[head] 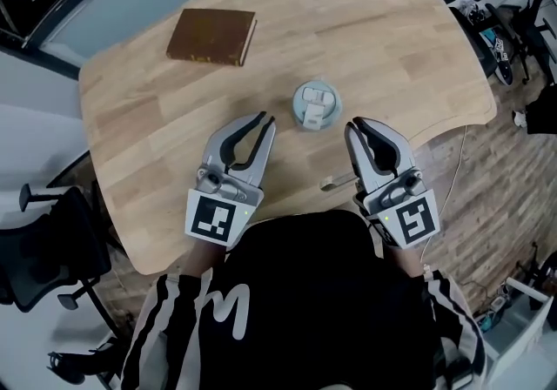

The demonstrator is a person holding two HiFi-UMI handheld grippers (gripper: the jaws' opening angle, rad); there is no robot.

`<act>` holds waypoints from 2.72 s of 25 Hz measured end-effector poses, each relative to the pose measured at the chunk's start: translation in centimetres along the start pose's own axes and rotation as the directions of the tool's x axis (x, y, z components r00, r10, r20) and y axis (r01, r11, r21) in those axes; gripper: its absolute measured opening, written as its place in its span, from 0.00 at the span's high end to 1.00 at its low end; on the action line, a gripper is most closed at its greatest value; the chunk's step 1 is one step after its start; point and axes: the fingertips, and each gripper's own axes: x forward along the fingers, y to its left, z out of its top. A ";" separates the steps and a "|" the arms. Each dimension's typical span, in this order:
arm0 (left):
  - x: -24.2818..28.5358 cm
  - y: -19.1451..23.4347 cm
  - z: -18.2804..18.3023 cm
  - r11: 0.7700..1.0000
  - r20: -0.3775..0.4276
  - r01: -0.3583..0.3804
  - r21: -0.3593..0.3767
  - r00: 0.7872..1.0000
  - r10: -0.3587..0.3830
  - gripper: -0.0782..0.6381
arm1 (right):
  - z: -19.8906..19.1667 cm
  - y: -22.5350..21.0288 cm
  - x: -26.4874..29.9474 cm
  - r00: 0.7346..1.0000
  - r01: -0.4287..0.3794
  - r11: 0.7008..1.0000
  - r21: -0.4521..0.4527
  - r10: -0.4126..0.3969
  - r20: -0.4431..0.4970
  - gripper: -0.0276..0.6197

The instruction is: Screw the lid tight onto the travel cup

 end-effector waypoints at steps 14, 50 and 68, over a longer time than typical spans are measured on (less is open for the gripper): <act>1.1 -1.3 -5.3 0.995 -0.067 0.100 -0.022 0.993 -0.101 0.53 | -2.4 0.5 2.4 0.996 -0.051 0.999 -0.009 0.051 -0.071 0.49; 9.7 -5.6 -14.6 0.965 -0.171 0.260 -0.015 0.951 -0.259 0.31 | -8.4 0.8 7.8 0.968 -0.147 0.989 -0.026 0.138 -0.208 0.26; 9.7 -5.9 -14.6 0.962 -0.147 0.272 -0.015 0.951 -0.271 0.36 | -8.1 -0.2 7.1 0.977 -0.179 0.984 0.011 0.179 -0.114 0.26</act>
